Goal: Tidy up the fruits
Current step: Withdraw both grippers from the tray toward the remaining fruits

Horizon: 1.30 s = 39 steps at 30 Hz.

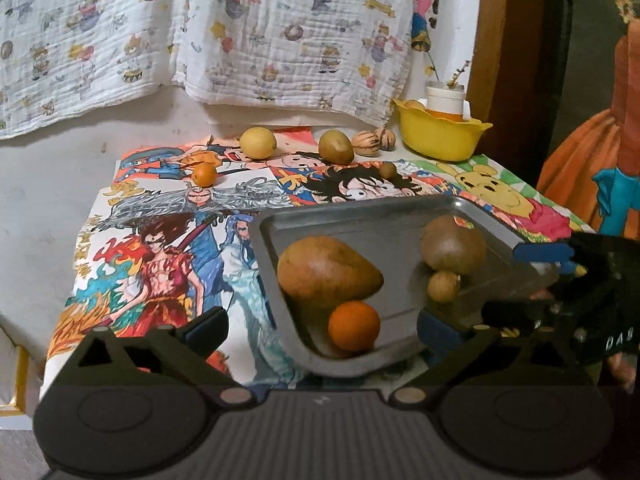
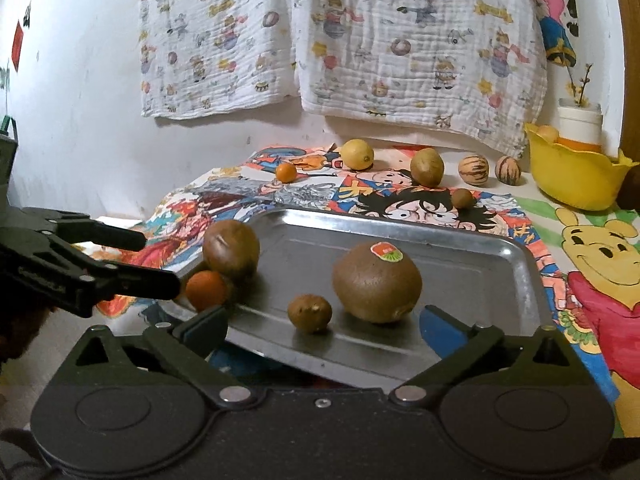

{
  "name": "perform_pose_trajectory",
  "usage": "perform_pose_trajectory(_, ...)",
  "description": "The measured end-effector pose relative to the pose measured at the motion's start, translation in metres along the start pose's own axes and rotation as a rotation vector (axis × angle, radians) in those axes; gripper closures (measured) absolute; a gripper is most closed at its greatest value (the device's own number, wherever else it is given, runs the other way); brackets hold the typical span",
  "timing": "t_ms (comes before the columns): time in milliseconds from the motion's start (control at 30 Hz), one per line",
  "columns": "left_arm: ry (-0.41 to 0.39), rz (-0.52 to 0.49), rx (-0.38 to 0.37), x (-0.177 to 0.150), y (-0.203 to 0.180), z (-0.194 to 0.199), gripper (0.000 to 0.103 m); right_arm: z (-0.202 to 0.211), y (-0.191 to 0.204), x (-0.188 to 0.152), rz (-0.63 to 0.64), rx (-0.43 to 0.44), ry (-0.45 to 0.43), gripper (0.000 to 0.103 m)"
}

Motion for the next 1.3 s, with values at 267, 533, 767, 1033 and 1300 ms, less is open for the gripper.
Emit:
perform_pose_trajectory(267,0.036,-0.037,0.043,-0.021,0.011,0.009,0.001,0.008,-0.009,-0.013,0.017,-0.063,0.035,0.001)
perform_pose_trajectory(533,0.057,-0.010,0.076,-0.023,0.029,0.011,0.000,0.010,-0.026,-0.013,0.017,-0.131,0.034,0.001)
perform_pose_trajectory(767,0.048,-0.011,0.104,-0.008,0.041,0.011,0.000,0.006,-0.042,-0.006,0.006,-0.168,0.026,0.001)
perform_pose_trajectory(1033,0.047,-0.007,0.122,0.011,0.052,-0.003,0.000,-0.004,-0.055,0.008,0.013,-0.185,0.011,0.001)
perform_pose_trajectory(1300,0.053,0.044,0.117,0.031,0.061,-0.033,0.000,-0.028,-0.062,0.031,0.041,-0.161,0.014,0.001)
Point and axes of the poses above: each gripper's, at about its wrist camera, not at the fingertips, and z roughly against the way its jaws point, y to its left, x to its top, the point moved 10 cm from there along -z, roughly the way its jaws point
